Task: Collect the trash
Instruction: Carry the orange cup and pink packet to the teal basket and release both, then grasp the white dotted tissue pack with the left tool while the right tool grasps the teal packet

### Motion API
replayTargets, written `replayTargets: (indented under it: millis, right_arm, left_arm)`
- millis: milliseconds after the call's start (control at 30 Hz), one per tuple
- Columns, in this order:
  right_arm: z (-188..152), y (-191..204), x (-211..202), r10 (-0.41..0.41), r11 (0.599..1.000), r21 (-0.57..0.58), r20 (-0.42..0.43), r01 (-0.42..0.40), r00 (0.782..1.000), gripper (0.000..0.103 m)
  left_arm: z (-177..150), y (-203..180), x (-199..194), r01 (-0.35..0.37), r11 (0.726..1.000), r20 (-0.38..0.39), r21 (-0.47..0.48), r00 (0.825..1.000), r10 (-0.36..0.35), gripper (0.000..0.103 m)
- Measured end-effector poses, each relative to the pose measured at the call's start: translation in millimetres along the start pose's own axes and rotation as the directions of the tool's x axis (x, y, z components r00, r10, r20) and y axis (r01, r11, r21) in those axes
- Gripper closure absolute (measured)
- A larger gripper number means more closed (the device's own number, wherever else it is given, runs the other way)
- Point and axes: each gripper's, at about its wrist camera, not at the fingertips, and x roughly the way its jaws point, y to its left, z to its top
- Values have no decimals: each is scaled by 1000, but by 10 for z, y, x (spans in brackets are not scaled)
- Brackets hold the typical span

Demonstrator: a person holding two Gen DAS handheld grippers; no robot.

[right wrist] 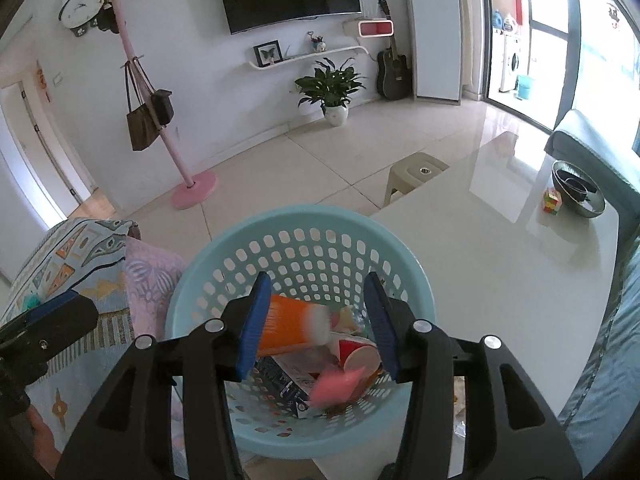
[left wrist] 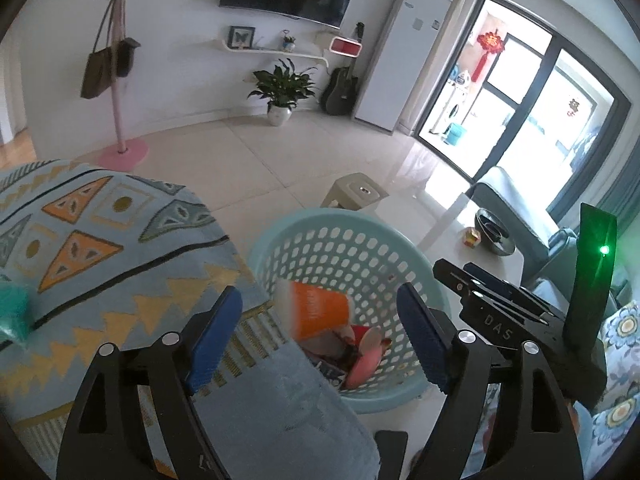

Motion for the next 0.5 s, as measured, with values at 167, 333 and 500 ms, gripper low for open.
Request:
replayTargets:
  millis: [167,333,500]
  right_arm:
    - [24,108,-134,13,1000,-22,22,-13,1000,58]
    - [48,281,-317,43,998,-54,55,-40,998,58]
    - [67,492,-489,81,993,-87,82,-74,993,58]
  left_arm:
    - [-63,55,-183,-11,1000,28,-6,1000,11,25]
    - [-90,154,-436,-27,999,72,-18,997,28,25]
    - [-104,286,-723,-44,998,118,-43,992,48,25]
